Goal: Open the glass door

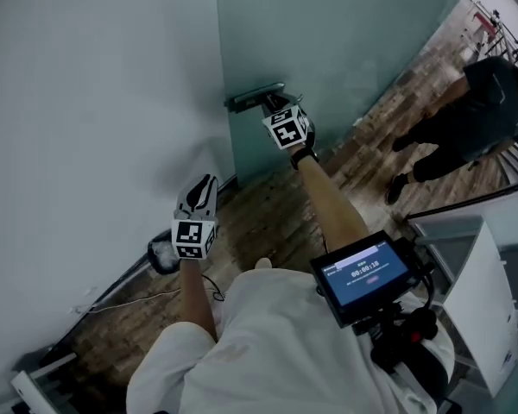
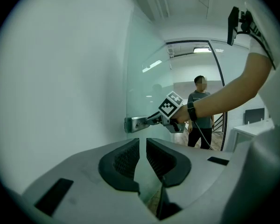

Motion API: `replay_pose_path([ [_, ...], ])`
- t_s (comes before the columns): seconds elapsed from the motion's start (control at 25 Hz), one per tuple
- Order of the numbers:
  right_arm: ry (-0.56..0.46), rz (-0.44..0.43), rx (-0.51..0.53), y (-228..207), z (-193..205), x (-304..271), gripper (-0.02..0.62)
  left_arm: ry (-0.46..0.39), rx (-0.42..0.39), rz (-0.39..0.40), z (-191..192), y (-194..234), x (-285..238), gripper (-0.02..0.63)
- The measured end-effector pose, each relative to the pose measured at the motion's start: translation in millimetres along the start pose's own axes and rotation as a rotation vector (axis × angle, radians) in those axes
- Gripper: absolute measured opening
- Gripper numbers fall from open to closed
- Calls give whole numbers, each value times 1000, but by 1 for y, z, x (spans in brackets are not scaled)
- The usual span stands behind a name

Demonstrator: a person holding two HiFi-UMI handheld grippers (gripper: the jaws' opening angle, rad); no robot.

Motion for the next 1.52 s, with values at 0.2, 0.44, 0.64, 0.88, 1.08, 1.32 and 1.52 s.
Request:
replay_pose_path([
  [0.2, -254, 101, -97, -14, -24, 93, 100, -37, -7, 123, -12, -19, -49, 49],
  [0.44, -312, 248, -229, -39, 13, 286, 95, -182, -14, 354, -86, -149, -97, 48],
  [0.64, -282, 567, -322, -74, 75, 450, 6, -278, 25, 587, -134, -306, -98, 48],
  [0.88, -265, 789, -288, -68, 107, 577, 3, -285, 27, 783, -137, -451, -65, 48],
  [1.08, -273, 887, -291, -57, 136, 632, 3, -305, 60, 831, -129, -523, -43, 48],
  [1.32, -284, 979, -310, -50, 148, 702, 3, -318, 16, 866, -144, -575, -2, 48],
  [1.52, -277, 1013, -326, -46, 155, 736, 3, -310, -15, 896, -145, -599, 22, 48],
])
Point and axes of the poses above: the fingertips, and each gripper's own axes: x backward along the fingers, y to its left, z out of its underside, the point moved 2 cm from there along x, backward along the fingers, and after that the axes turned 5 degrees about -y, right-handed, at the moved point
